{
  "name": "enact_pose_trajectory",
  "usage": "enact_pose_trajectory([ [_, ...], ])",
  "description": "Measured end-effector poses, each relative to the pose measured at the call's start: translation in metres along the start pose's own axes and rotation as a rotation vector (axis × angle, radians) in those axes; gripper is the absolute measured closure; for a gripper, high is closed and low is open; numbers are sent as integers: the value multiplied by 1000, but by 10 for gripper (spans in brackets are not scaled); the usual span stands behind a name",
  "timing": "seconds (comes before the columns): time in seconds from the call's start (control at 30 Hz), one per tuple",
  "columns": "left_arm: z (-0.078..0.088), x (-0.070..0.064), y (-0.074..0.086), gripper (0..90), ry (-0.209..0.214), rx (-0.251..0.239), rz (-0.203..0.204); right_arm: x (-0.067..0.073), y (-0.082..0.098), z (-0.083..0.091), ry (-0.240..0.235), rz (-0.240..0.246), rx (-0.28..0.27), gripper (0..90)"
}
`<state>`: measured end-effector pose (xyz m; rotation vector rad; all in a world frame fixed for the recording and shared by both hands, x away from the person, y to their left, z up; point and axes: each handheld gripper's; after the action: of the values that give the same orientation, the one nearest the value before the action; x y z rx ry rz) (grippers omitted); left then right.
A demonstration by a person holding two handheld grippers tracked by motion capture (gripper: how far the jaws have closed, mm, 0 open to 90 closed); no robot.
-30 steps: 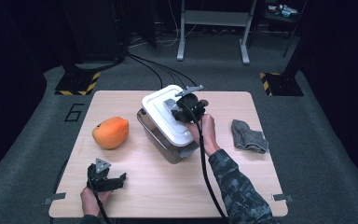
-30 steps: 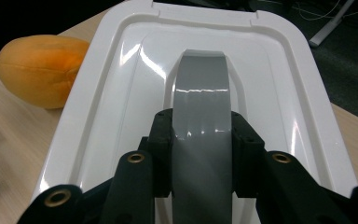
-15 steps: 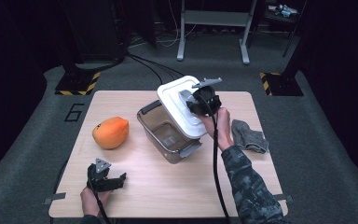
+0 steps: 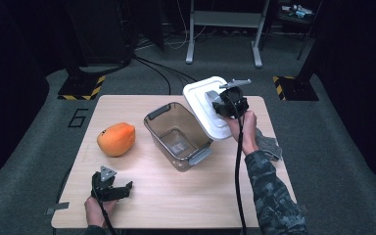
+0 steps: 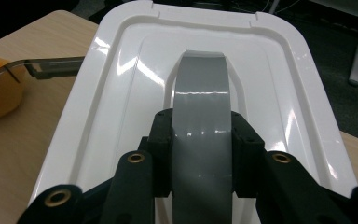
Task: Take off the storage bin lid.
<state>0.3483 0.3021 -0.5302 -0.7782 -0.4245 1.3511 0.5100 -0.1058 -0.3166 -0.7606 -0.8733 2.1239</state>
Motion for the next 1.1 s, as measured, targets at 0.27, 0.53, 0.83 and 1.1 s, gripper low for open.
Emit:
enact_pose_trajectory([
  [0.27,-1,0,0,108,-2,-9,2,-21,14,-2,45,-42,22,665],
  [0.53,-1,0,0,108,-2,-9,2,-35,30,-14,73,-76,64,665],
  [0.83,-1,0,0,108,-2,-9,2,-41,45,-28,86,-92,100,664],
  [1.1,-1,0,0,109,-2,-9,2,-41,53,-41,91,-94,131,664],
])
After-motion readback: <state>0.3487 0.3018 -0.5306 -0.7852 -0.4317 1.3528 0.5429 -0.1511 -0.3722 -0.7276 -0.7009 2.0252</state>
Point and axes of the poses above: each handheld gripper's, and its own axes: z roughly backward along the jaws, y roughly out of its underside, x roughly to its left, and after that the axes turned 13 degrees about z, right-handed
